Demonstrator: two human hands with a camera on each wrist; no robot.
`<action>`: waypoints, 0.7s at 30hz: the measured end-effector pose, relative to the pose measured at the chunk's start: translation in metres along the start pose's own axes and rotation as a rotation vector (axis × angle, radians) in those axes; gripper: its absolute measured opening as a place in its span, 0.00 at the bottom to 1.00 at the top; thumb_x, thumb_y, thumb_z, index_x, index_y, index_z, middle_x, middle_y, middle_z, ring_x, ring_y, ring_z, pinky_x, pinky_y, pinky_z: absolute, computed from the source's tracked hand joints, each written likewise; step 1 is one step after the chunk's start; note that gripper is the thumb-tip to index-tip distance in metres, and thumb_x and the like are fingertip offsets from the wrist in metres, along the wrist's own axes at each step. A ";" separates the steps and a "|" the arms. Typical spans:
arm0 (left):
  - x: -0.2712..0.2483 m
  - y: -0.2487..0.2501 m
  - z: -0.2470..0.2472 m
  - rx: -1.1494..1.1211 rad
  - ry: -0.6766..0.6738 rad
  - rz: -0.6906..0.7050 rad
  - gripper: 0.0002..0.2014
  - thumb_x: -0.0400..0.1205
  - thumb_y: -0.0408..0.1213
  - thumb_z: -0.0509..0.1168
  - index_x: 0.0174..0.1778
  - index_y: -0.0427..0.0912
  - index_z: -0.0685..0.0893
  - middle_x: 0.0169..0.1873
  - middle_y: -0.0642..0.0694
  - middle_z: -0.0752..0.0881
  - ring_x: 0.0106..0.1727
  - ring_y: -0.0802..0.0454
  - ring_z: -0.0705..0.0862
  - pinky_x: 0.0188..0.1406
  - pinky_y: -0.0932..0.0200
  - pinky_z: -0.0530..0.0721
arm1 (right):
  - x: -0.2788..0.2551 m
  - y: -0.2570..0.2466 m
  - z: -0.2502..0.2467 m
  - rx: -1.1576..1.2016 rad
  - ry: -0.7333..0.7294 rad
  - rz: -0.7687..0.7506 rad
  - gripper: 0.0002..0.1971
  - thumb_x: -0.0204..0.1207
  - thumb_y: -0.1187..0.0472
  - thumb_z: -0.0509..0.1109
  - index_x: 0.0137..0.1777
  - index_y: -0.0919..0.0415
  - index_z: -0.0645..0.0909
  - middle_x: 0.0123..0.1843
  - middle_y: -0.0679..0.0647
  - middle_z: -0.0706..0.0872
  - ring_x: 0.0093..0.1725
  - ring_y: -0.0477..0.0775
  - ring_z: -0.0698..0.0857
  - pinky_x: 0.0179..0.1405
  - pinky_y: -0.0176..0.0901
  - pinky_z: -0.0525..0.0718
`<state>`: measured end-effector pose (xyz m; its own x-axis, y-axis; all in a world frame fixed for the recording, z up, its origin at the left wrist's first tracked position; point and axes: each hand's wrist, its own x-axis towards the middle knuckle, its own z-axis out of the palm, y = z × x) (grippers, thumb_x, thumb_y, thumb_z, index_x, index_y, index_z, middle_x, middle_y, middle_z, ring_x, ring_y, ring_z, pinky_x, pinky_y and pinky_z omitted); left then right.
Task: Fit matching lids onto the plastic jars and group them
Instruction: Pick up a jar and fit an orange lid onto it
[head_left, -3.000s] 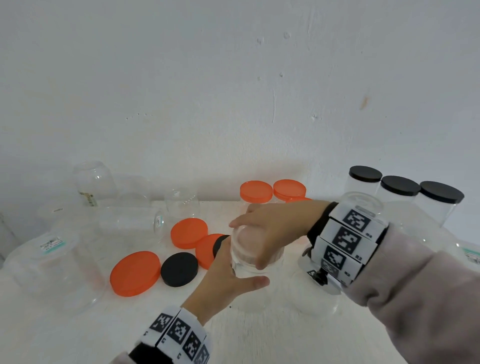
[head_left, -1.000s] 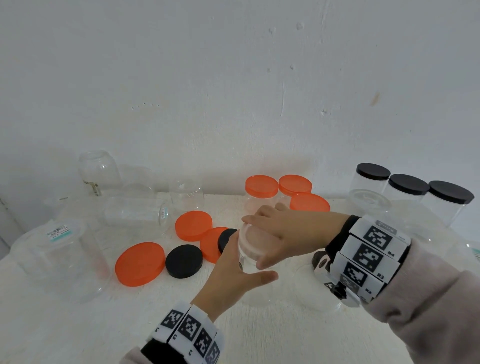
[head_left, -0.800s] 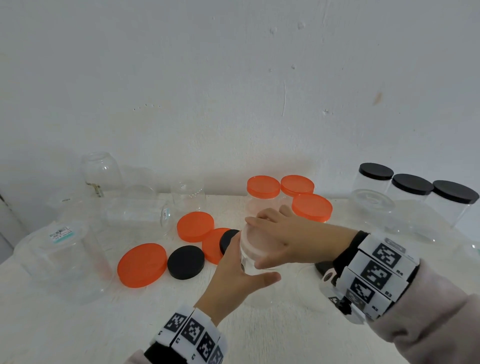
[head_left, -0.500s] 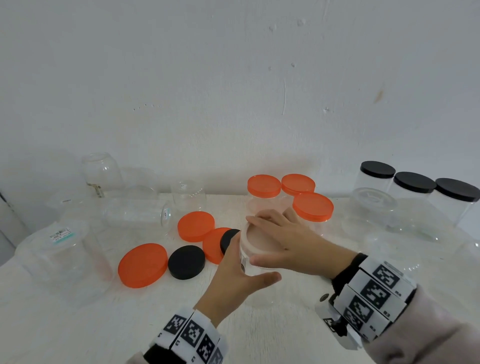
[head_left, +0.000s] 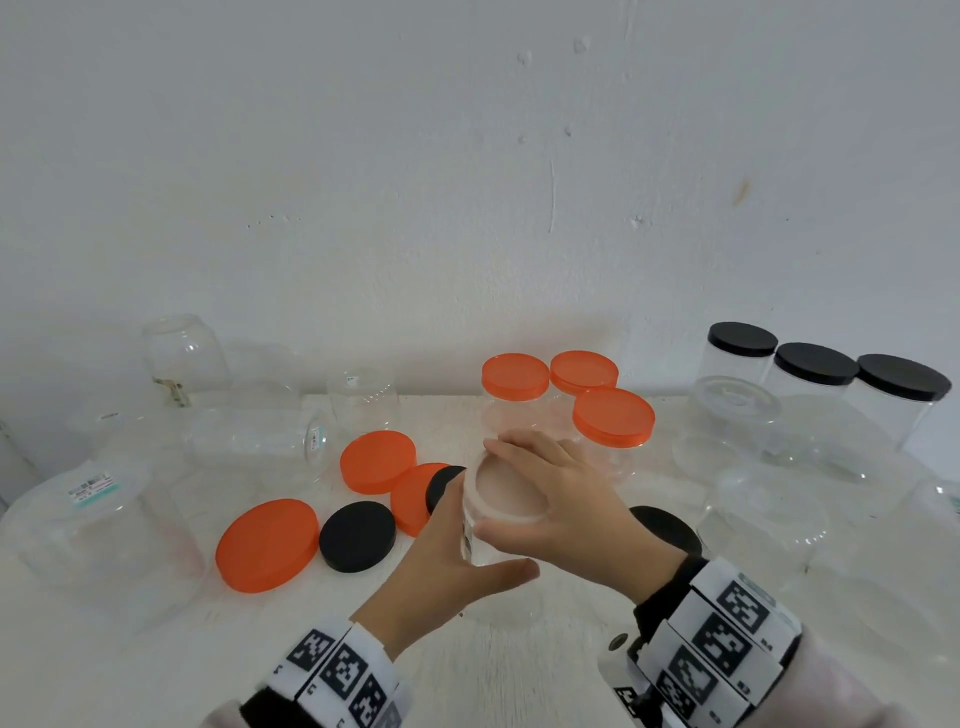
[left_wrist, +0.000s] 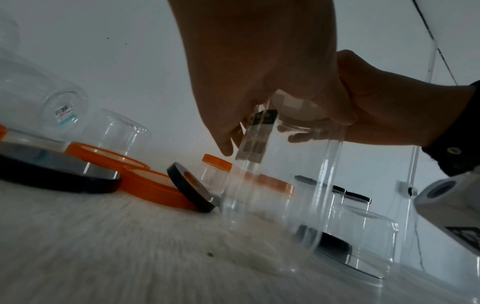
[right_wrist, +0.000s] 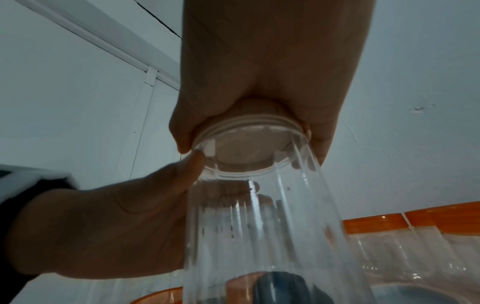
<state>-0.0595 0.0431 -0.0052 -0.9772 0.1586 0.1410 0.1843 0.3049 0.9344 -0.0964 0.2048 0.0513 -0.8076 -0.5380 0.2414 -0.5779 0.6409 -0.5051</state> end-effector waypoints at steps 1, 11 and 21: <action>0.002 -0.001 -0.004 0.042 -0.022 -0.013 0.39 0.64 0.60 0.79 0.61 0.89 0.59 0.62 0.80 0.73 0.64 0.80 0.72 0.51 0.84 0.74 | 0.000 0.000 0.000 0.004 0.004 0.008 0.40 0.67 0.35 0.70 0.80 0.43 0.65 0.75 0.33 0.65 0.71 0.44 0.62 0.70 0.38 0.66; 0.009 -0.044 -0.074 0.602 -0.108 -0.276 0.45 0.74 0.54 0.74 0.82 0.51 0.56 0.79 0.54 0.63 0.79 0.55 0.64 0.78 0.55 0.66 | -0.003 -0.001 0.004 0.010 0.020 0.045 0.40 0.69 0.34 0.70 0.80 0.43 0.63 0.76 0.34 0.62 0.72 0.49 0.62 0.69 0.41 0.67; 0.009 -0.077 -0.100 0.763 0.009 -0.452 0.38 0.80 0.48 0.68 0.81 0.39 0.58 0.78 0.43 0.64 0.79 0.47 0.63 0.76 0.56 0.65 | -0.012 0.000 -0.003 0.012 -0.036 0.036 0.42 0.70 0.35 0.70 0.82 0.43 0.57 0.79 0.36 0.56 0.73 0.51 0.60 0.69 0.41 0.64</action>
<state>-0.0934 -0.0724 -0.0435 -0.9738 -0.1351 -0.1830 -0.2027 0.8804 0.4288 -0.0866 0.2124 0.0507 -0.8230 -0.5342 0.1931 -0.5471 0.6539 -0.5227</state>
